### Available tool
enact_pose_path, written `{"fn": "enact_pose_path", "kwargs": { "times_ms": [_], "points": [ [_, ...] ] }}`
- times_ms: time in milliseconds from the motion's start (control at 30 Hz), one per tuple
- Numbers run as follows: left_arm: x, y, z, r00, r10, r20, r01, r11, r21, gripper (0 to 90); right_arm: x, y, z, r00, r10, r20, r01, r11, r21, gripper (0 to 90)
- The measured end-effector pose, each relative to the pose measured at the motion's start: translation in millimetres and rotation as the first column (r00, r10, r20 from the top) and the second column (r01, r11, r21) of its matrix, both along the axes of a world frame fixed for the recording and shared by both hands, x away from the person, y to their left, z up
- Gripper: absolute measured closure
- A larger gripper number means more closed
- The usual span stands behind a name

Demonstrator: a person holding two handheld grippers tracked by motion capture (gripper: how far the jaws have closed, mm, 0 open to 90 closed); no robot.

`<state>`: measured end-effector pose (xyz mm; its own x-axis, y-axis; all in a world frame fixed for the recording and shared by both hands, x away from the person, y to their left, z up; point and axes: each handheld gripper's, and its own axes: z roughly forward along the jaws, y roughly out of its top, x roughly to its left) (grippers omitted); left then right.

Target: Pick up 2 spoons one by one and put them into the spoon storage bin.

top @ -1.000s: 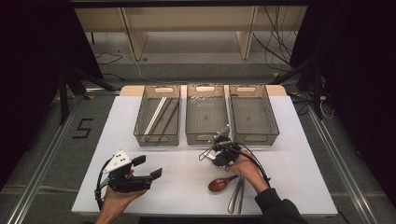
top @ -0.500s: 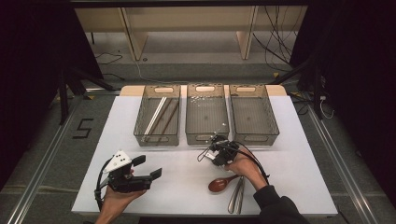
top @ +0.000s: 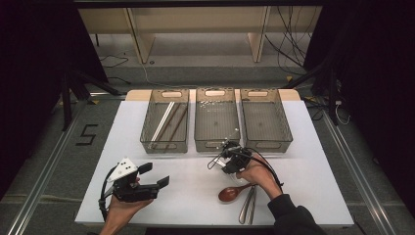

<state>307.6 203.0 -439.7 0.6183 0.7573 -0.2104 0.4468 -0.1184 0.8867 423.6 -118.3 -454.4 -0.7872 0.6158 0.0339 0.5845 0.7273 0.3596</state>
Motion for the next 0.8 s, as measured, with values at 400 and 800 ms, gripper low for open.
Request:
{"fn": "enact_pose_path", "kwargs": {
  "times_ms": [400, 800],
  "points": [
    [0.0, 0.3, 0.0, 1.0000, 0.000, 0.000, 0.000, 1.0000, 0.002, 16.2, -0.9, -5.0, 12.4, 0.9996, -0.006, 0.026, 0.005, 0.9991, 0.041, 74.9],
    [0.4, 0.4, -0.3, 1.0000, -0.002, -0.003, 0.002, 1.0000, 0.002, 16.2, -0.5, -11.6, 20.6, 0.9988, -0.019, 0.045, 0.015, 0.9958, 0.090, 75.0]
  ]
}}
